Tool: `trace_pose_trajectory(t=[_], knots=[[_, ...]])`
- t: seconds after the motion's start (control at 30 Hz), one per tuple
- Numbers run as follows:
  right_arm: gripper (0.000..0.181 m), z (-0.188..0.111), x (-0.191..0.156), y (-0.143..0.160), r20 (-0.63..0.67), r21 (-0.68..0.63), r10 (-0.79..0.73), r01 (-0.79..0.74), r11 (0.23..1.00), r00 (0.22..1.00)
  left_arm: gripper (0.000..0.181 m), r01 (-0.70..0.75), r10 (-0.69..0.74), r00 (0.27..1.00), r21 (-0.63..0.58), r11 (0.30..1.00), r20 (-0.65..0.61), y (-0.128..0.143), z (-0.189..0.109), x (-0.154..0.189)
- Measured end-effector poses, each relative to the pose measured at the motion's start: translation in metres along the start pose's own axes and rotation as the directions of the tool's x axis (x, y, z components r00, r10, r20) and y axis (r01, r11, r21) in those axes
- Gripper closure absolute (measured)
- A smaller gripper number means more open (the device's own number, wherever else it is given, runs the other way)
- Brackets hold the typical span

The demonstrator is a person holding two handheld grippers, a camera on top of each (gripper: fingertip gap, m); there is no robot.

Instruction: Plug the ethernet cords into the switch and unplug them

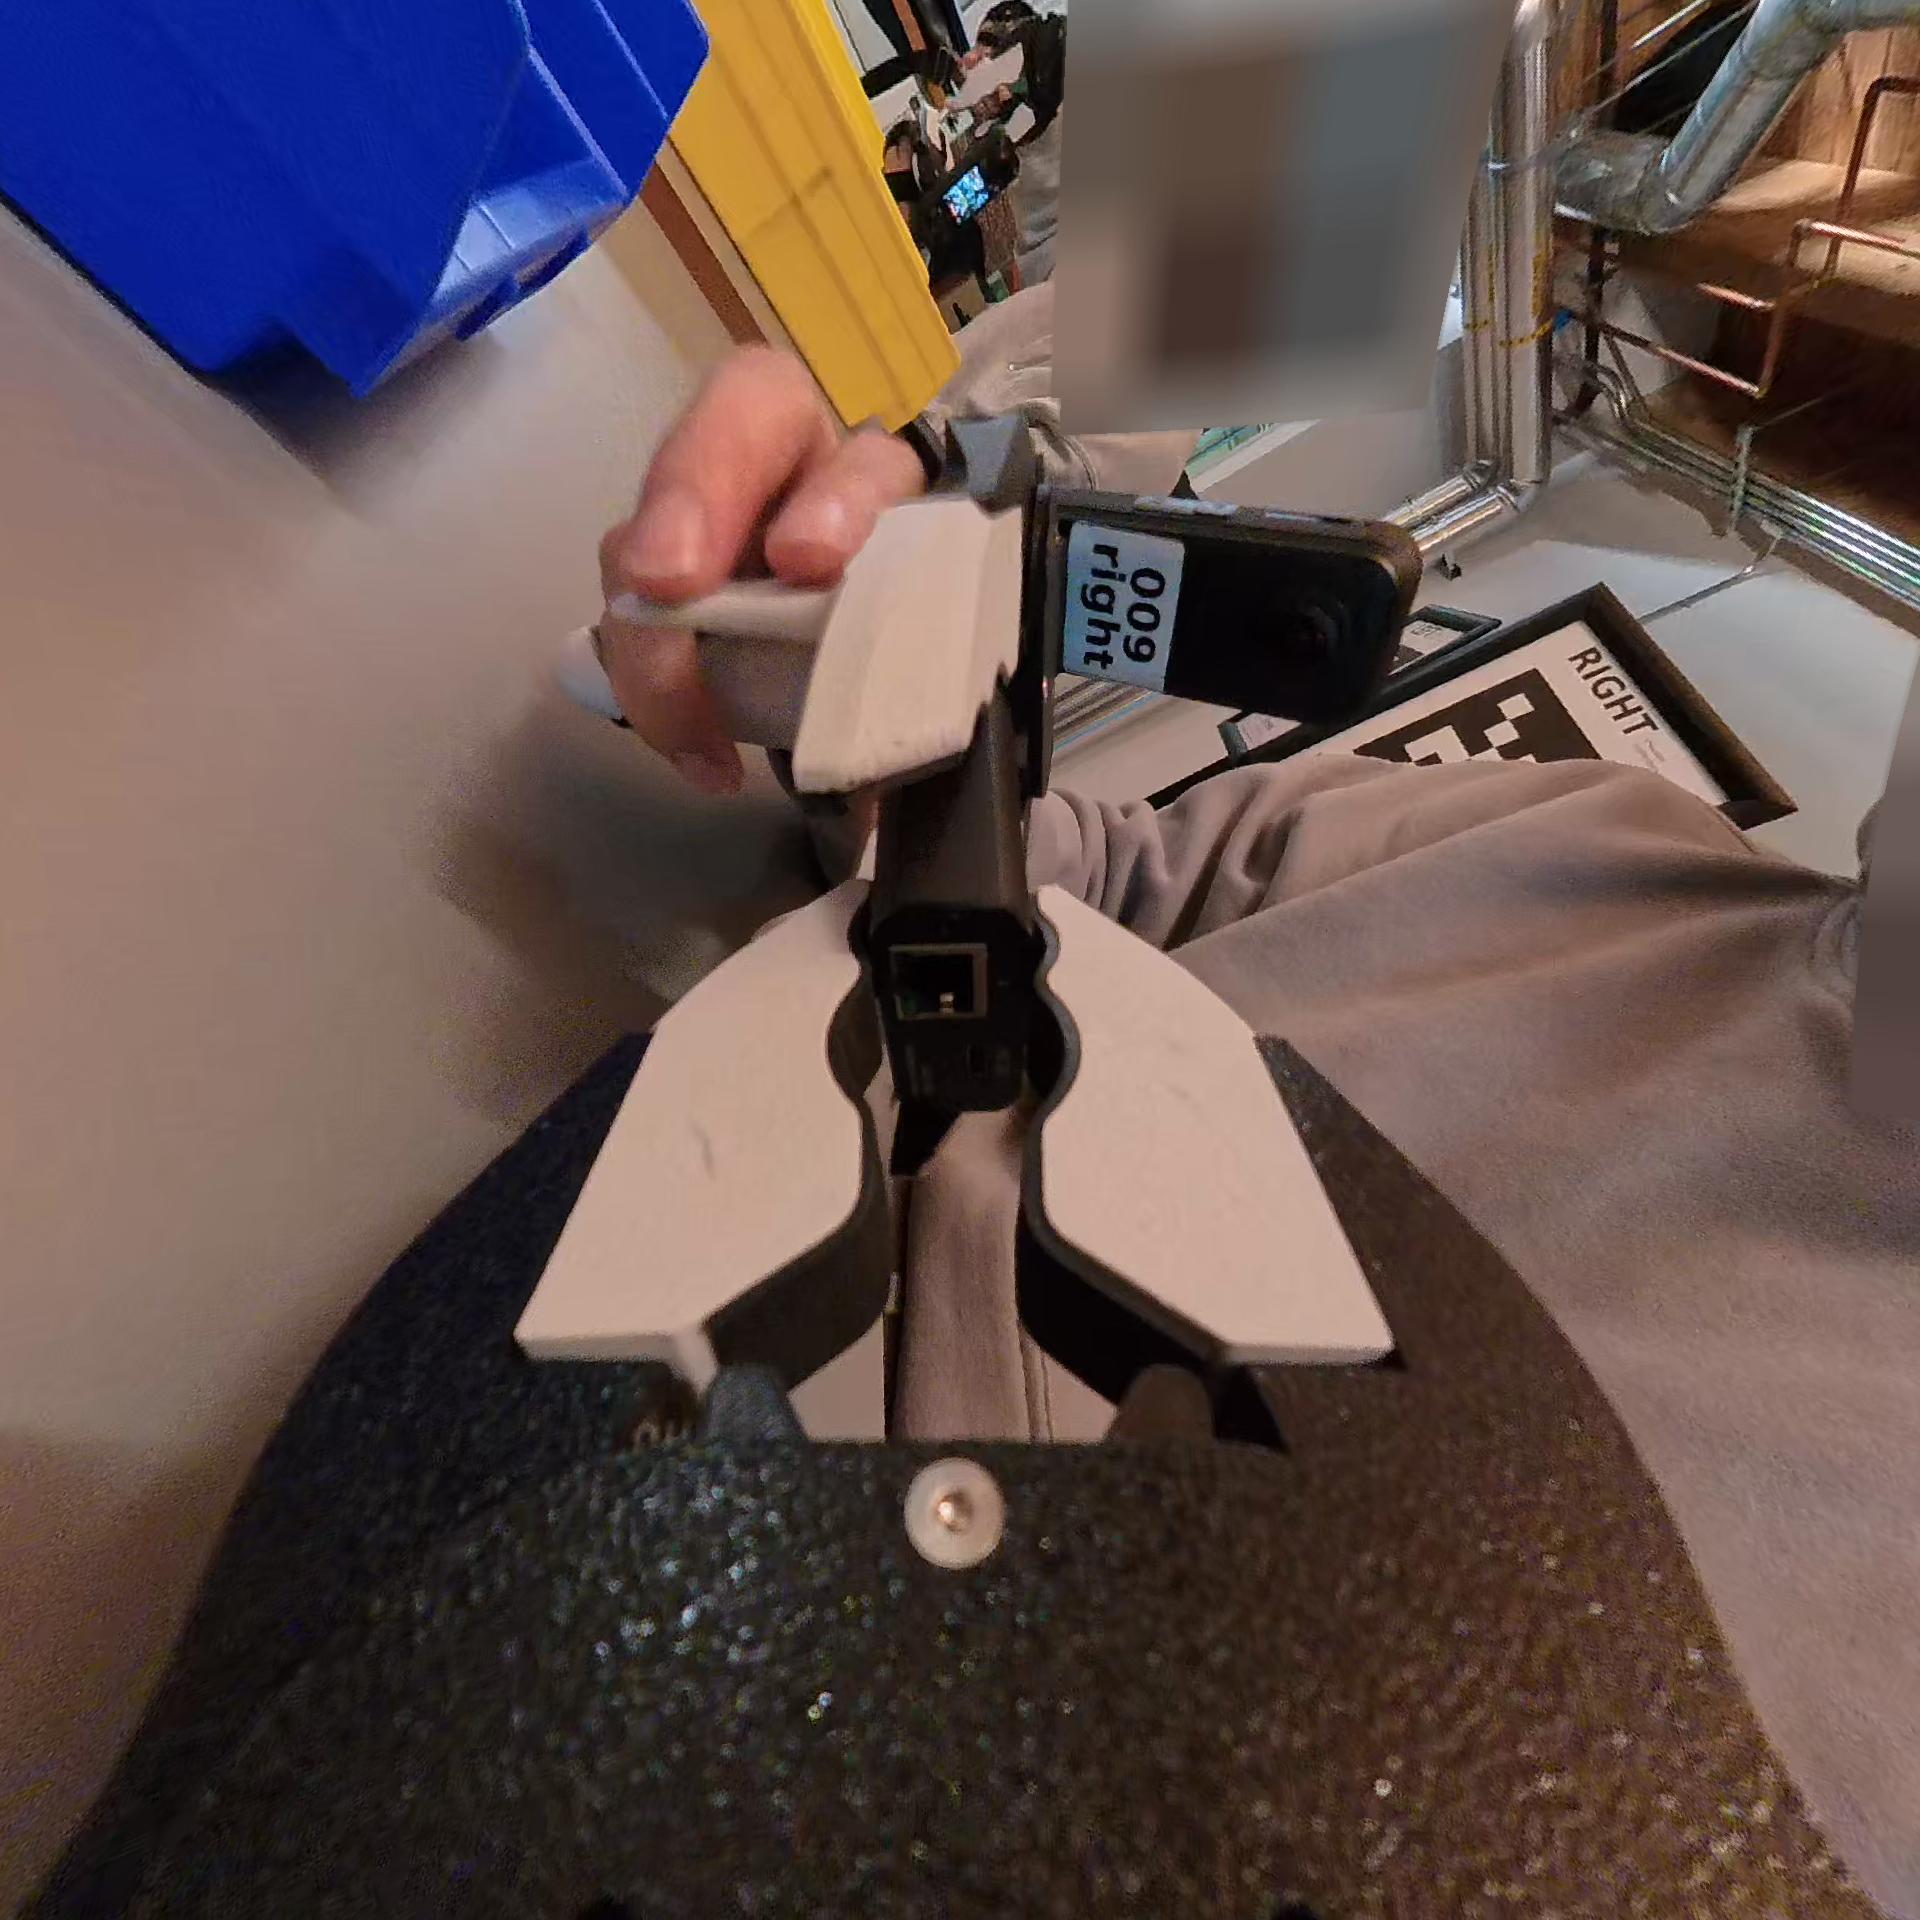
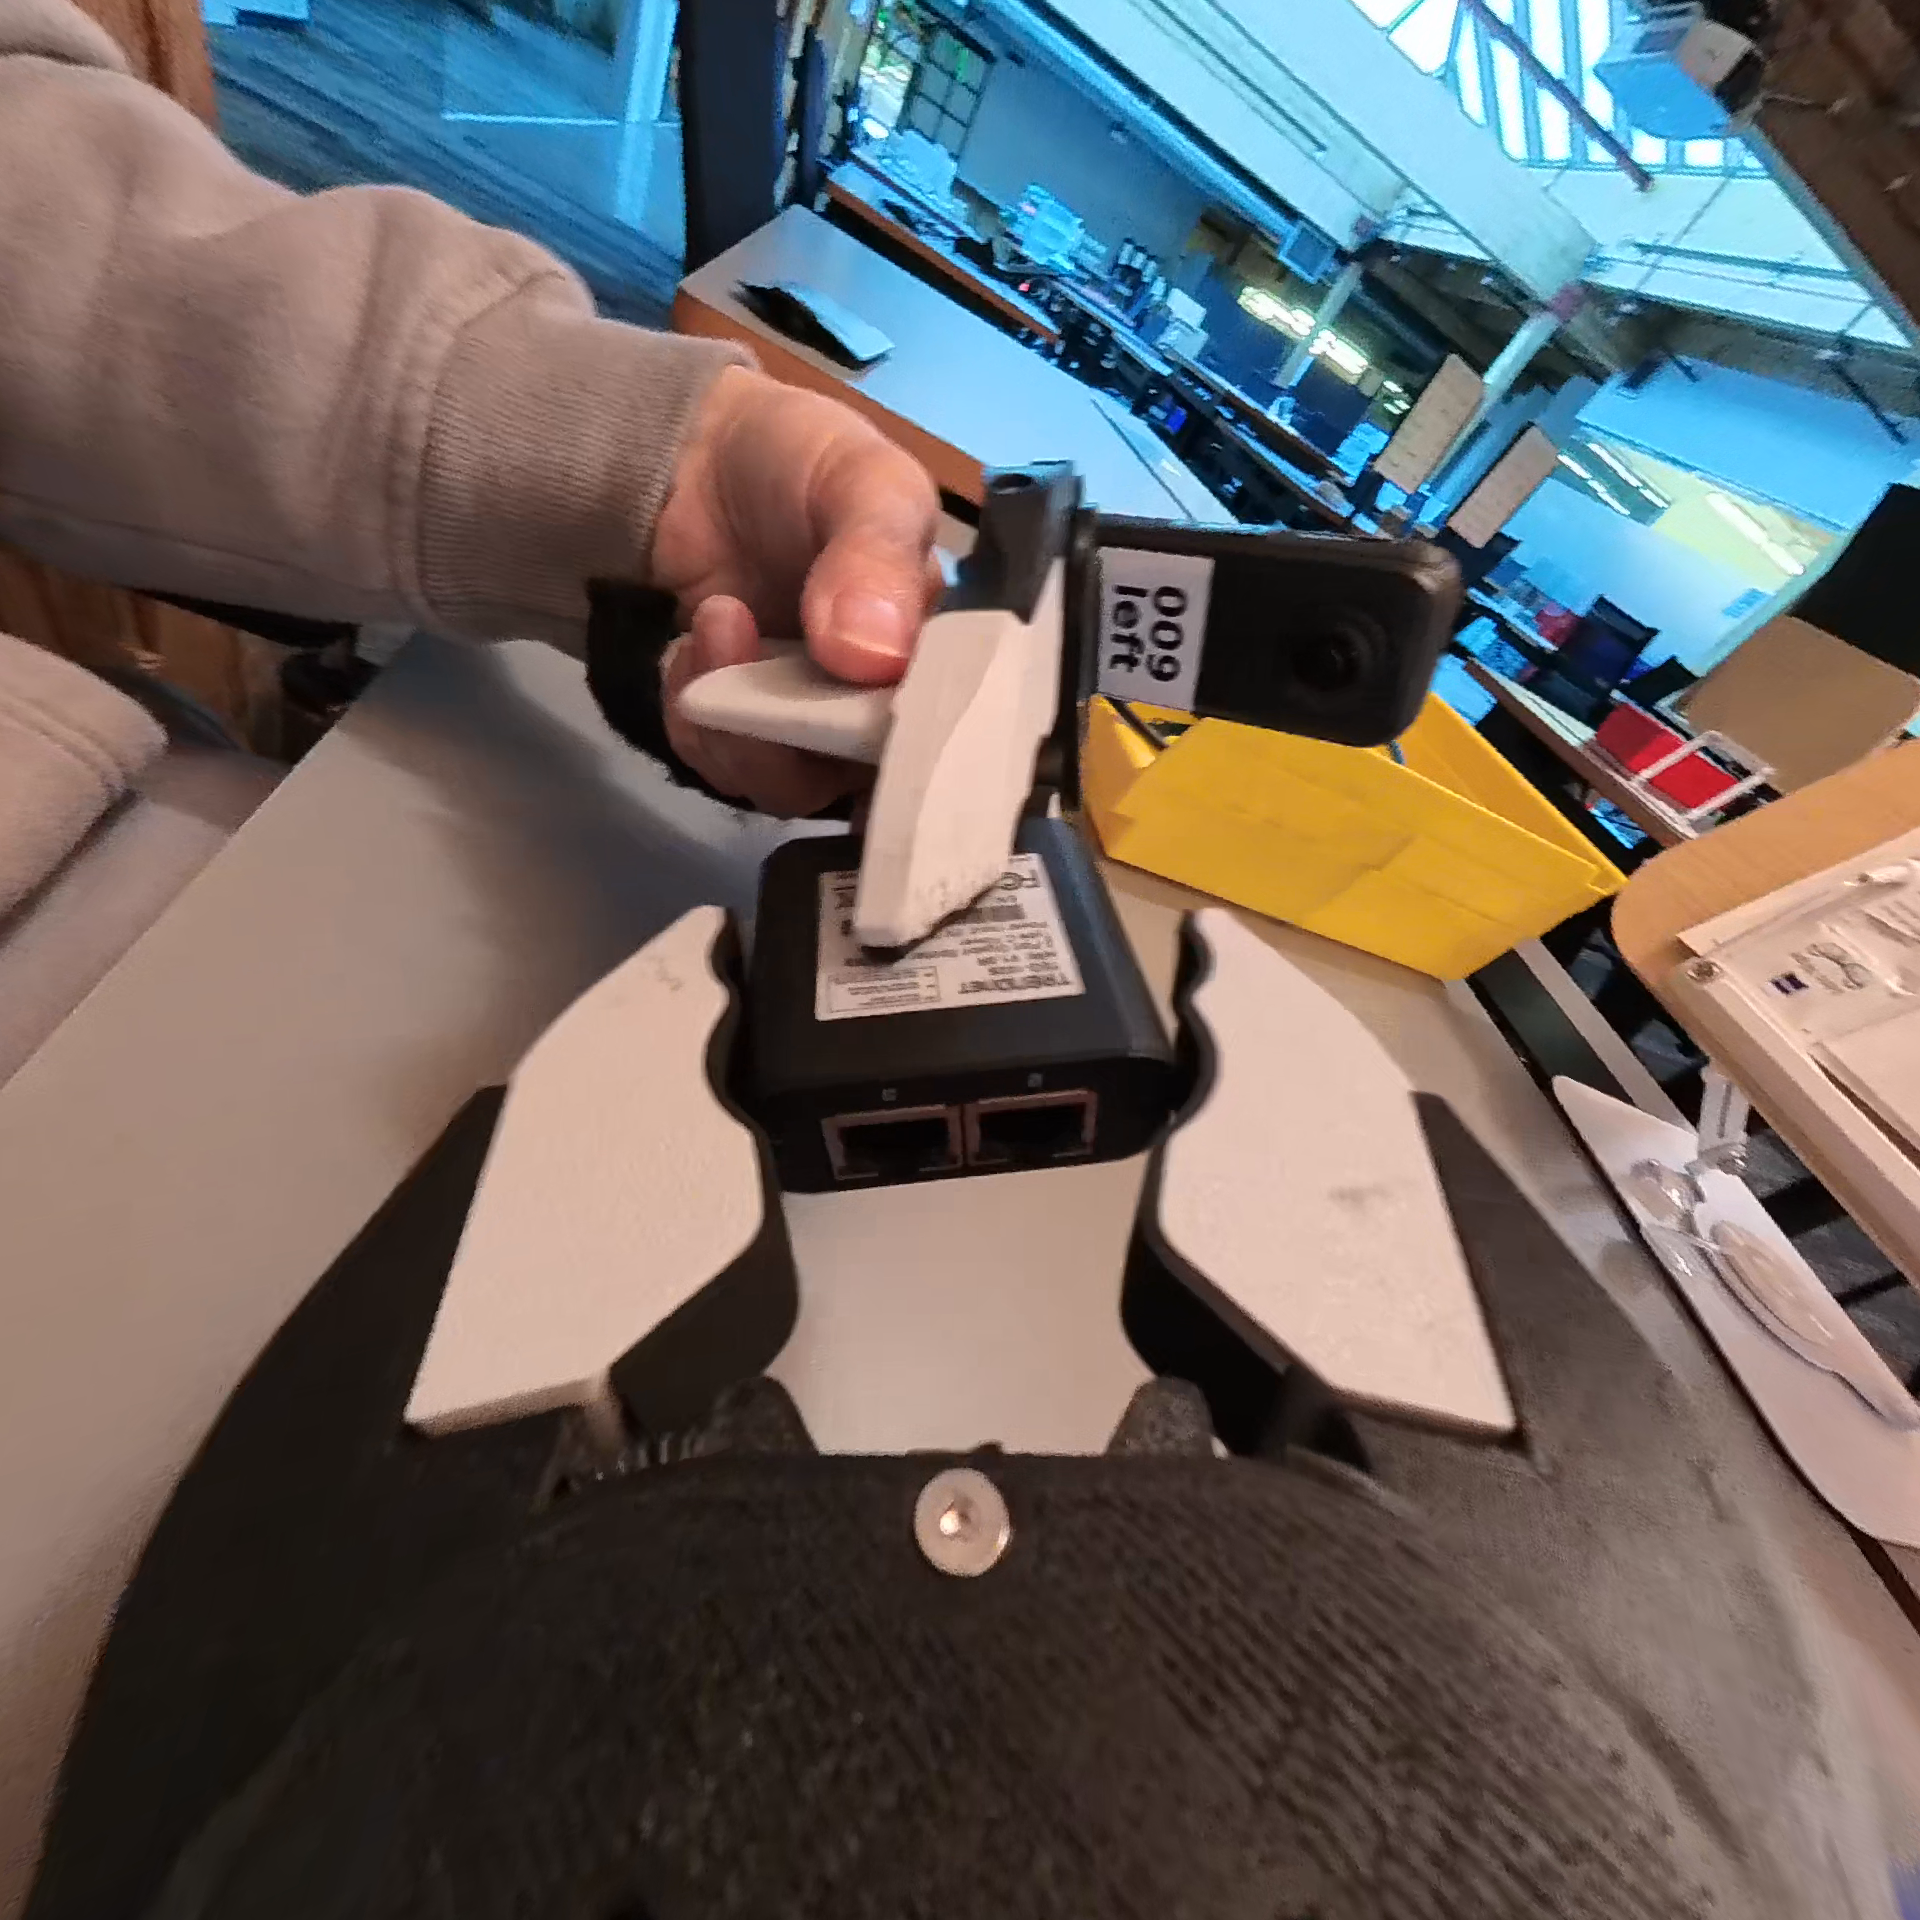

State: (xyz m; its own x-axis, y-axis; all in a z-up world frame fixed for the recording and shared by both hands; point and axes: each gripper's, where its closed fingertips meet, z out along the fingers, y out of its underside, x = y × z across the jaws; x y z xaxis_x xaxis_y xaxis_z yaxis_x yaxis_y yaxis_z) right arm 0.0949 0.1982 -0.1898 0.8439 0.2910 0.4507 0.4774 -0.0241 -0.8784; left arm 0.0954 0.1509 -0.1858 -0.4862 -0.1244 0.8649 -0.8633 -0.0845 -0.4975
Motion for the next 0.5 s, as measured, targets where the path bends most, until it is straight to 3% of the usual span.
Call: trace_pose_trajectory(t=[0.23,0.33,0.5], knots=[[0.107,0.003,0.013,0.008,-0.082,-0.043,0.044,-0.047,0.998,0.996,0.157,0.01,-0.014,0.999,0.111,0.994,0.037,-0.016,-0.005,-0.005],[0.107,0.003,0.025,0.01,-0.141,-0.008,0.174,-0.177,0.984,0.975,0.153,-0.035,0.02,0.996,0.196,0.98,0.082,-0.029,-0.01,-0.009],[0.107,-0.001,0.04,0.02,-0.202,0.038,0.324,-0.324,0.945,0.924,0.148,-0.18,0.123,0.953,0.19,0.965,0.277,-0.037,-0.019,-0.02]])
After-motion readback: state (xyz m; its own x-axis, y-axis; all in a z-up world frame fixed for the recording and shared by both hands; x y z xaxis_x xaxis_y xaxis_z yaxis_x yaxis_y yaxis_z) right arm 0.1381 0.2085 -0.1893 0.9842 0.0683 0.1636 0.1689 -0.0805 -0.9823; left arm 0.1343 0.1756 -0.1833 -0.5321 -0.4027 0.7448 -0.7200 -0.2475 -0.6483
